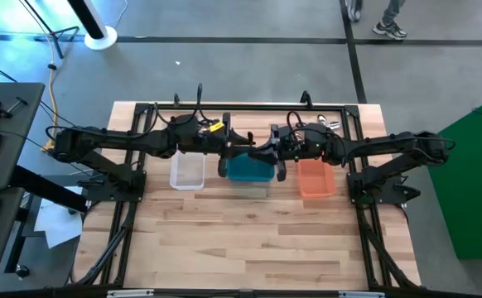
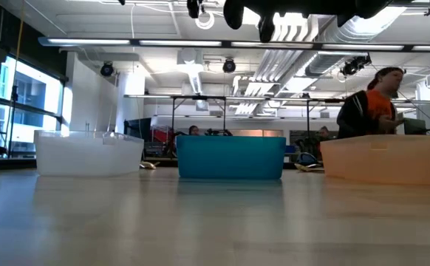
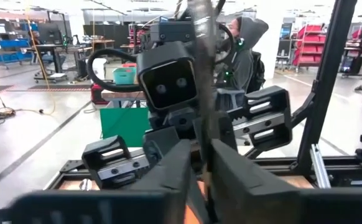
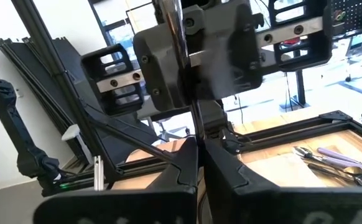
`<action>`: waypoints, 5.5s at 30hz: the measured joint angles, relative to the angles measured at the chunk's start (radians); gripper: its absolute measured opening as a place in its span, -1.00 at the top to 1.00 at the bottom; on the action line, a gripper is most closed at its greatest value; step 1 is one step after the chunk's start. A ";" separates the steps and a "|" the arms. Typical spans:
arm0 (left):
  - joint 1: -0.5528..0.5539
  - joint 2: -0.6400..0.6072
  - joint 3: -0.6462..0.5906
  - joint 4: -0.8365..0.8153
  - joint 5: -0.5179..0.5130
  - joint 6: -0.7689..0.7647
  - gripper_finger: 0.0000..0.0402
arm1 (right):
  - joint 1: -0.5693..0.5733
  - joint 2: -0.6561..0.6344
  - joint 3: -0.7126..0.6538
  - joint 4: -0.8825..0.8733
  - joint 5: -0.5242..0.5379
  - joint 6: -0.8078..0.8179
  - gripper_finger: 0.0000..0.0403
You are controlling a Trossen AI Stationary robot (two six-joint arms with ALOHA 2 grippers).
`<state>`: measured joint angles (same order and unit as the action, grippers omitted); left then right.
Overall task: Sort silverware by color (type)
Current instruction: Put the black spoon into the transparent bin
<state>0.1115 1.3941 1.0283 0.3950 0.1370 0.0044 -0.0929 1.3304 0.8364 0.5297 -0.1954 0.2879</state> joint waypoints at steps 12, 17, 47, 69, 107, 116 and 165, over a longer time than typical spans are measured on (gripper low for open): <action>0.013 -0.001 0.000 -0.019 0.018 -0.001 0.99 | -0.004 0.000 0.000 -0.012 -0.007 0.000 0.99; 0.028 -0.029 0.000 -0.091 0.008 0.001 0.99 | -0.030 -0.011 0.000 -0.038 -0.014 0.061 0.92; -0.009 -0.654 -0.291 -0.452 -0.187 -0.105 1.00 | -0.170 -0.200 0.000 -0.195 -0.078 -0.060 -0.26; -0.008 -0.693 -0.294 -0.451 -0.175 -0.100 1.00 | -0.061 -0.200 0.000 -0.182 -0.092 -0.295 -0.26; 0.242 -0.468 -0.491 -0.928 -0.167 -0.673 1.00 | -0.064 -0.198 0.000 -0.204 0.025 -0.296 -0.26; 0.243 -0.335 -0.491 -0.914 -0.054 -0.622 1.00 | -0.064 -0.198 0.000 -0.206 0.027 -0.296 -0.26; 0.294 -0.071 -0.482 -0.871 -0.059 -0.531 0.35 | -0.064 -0.198 0.000 -0.256 0.027 -0.296 -0.26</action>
<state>0.4057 1.3228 0.5466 -0.4756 0.0777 -0.5262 -0.1572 1.1324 0.8368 0.2737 -0.1684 -0.0082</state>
